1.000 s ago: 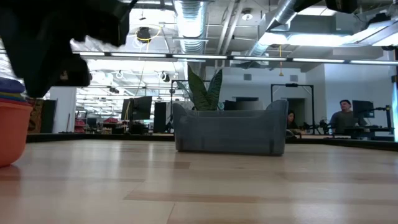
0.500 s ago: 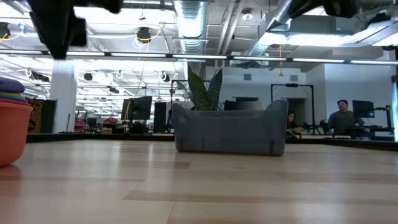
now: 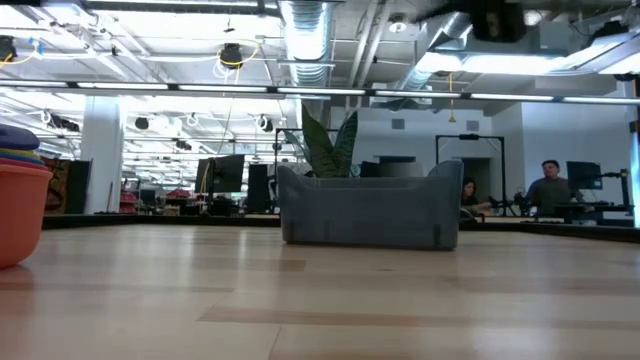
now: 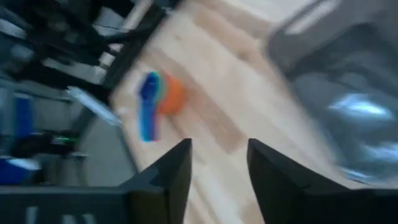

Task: Nest measuring cups in basket
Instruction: Adjust the stacked measuring cups

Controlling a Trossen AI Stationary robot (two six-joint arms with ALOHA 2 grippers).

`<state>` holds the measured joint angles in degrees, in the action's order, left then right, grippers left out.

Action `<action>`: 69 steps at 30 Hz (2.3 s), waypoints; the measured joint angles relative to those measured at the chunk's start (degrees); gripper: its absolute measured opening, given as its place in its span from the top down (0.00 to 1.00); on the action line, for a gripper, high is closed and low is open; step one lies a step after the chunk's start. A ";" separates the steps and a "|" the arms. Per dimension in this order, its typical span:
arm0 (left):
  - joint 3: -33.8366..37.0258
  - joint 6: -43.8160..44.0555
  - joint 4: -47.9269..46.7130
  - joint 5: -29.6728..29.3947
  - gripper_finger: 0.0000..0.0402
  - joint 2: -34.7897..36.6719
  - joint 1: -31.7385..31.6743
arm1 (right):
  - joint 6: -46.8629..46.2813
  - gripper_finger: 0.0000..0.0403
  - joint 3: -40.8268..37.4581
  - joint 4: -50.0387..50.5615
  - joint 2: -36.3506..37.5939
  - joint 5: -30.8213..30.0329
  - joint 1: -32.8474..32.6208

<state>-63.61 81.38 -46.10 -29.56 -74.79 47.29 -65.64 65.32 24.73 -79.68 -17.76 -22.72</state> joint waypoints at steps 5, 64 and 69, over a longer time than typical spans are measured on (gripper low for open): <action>0.07 9.40 -0.39 0.61 0.73 -2.97 6.99 | -0.36 0.43 0.11 -11.39 -6.41 5.57 0.00; 0.10 18.60 10.15 10.78 0.73 -24.30 10.33 | 5.74 0.97 6.27 -17.97 -28.49 15.38 2.22; 0.11 21.29 2.38 13.06 0.73 -24.62 8.75 | 5.74 0.93 6.15 -17.91 -28.48 16.35 3.10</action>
<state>-63.51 102.66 -43.72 -16.50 -99.42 56.04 -59.90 71.47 6.82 -108.16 -1.42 -19.63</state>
